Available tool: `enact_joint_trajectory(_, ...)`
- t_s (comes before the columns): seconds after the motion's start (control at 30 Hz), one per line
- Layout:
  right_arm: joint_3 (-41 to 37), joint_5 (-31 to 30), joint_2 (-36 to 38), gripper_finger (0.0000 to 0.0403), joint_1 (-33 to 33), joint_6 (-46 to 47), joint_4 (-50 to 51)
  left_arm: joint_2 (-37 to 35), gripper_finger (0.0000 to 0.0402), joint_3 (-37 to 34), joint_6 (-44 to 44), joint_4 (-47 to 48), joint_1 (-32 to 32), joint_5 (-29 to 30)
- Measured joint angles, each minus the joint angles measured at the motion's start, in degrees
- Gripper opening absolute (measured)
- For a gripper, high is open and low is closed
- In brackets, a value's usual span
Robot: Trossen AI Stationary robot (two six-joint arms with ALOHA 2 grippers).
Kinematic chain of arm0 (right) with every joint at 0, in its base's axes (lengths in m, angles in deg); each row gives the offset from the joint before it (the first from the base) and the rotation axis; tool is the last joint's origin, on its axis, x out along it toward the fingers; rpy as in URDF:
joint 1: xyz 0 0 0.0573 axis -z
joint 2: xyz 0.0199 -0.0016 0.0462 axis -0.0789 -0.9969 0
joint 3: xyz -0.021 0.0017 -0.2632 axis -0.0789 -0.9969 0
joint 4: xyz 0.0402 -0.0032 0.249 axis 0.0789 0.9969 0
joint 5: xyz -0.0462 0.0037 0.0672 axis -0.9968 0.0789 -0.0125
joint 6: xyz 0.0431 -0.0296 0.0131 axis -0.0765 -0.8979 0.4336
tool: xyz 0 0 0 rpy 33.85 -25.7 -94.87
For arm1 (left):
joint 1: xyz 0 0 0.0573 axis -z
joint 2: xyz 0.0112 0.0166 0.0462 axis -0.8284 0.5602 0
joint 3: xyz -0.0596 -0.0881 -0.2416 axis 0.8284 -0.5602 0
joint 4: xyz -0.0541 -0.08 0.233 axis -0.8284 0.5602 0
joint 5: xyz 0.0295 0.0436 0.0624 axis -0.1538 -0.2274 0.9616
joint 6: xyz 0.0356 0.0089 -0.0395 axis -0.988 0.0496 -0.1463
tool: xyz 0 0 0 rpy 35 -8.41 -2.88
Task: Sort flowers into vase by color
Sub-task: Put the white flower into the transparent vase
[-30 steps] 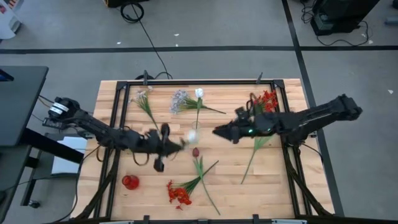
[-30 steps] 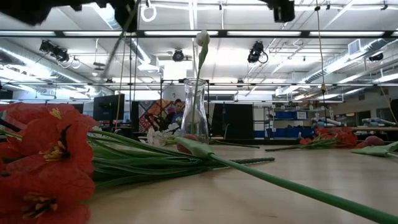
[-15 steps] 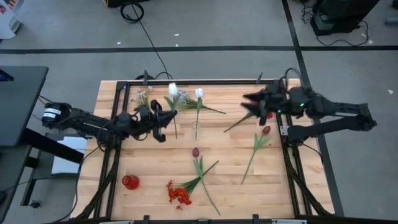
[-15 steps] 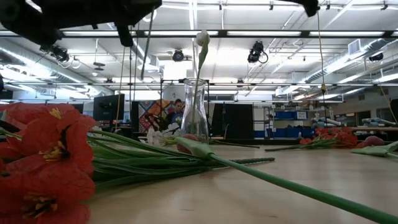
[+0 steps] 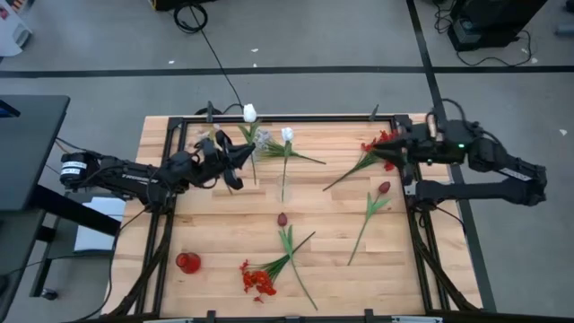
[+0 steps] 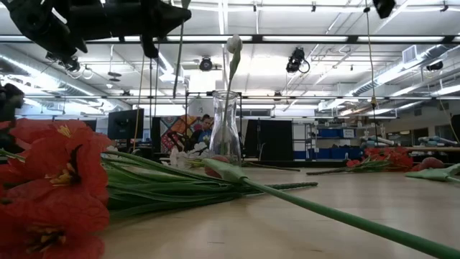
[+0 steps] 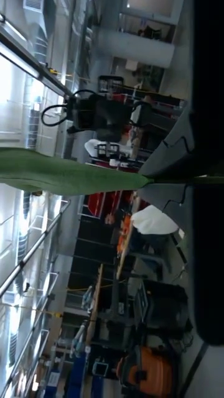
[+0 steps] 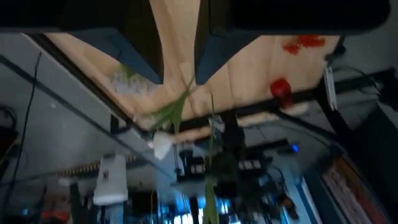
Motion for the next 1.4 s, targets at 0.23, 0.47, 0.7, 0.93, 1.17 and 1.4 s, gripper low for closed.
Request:
enact_joint_trajectory(0.23, -6.9, -1.4, 8.0, 0.0092, 0.0, 5.0, -0.3, -0.4, 0.0007, 0.0, 1.5, 0.1, 0.0, -0.5)
enact_joint_trajectory(0.47, -9.9, -2.0, 9.4, 0.0092, 0.0, 5.3, -2.6, -0.3, 0.0007, 0.4, 4.2, 0.3, -3.2, -9.2)
enact_joint_trajectory(0.7, -10.2, -2.3, 9.4, 0.0092, 0.0, 8.1, -4.3, 0.7, 0.0007, 5.6, -2.3, -0.1, -5.2, -16.4)
enact_joint_trajectory(0.93, -10.2, -3.5, 9.2, 0.0092, 0.0, 7.5, -7.8, 12.9, 0.0007, 7.7, -0.6, -15.8, -8.0, -23.8)
enact_joint_trajectory(1.17, -10.3, -3.5, 9.1, 0.0092, 0.0, 8.2, -8.4, 21.8, 0.0007, 8.0, 2.6, -25.7, -6.8, -23.9)
enact_joint_trajectory(1.4, -10.3, -3.5, 9.2, 0.0092, 0.0, 7.6, -8.2, 24.6, 0.0007, 8.0, 2.9, -25.9, -6.0, -23.8)
